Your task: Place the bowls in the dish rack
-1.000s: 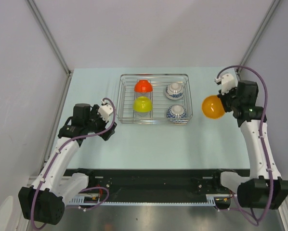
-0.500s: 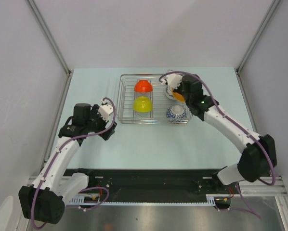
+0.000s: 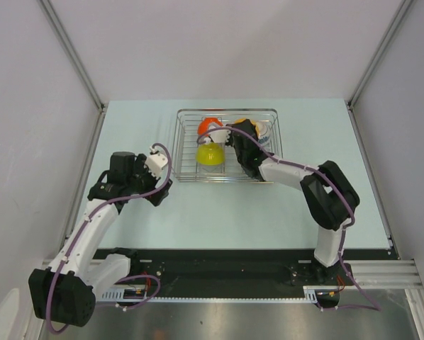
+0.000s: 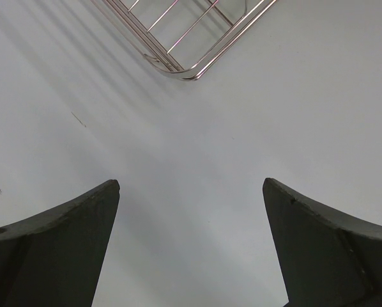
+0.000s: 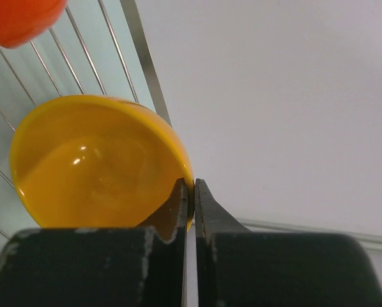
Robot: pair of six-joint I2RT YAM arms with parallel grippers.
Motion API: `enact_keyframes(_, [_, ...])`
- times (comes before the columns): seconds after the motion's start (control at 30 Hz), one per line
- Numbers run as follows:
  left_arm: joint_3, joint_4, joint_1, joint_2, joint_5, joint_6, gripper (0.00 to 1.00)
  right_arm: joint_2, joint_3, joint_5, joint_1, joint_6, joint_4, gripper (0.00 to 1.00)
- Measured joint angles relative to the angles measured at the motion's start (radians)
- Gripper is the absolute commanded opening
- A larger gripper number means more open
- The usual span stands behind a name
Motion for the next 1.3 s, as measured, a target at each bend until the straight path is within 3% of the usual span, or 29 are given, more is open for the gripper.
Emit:
enact_keyframes(0.3, [-0.006,0.009,0.002,0.001,0.0,0.0,1.0,0.124,-0.028,0.006,0.022,-0.128,0.224,0.0])
enact_keyframes(1.3, [-0.049,0.028,0.024,-0.01,0.004,0.002,1.0,0.209,-0.129,-0.034,0.039,-0.243,0.455,0.0])
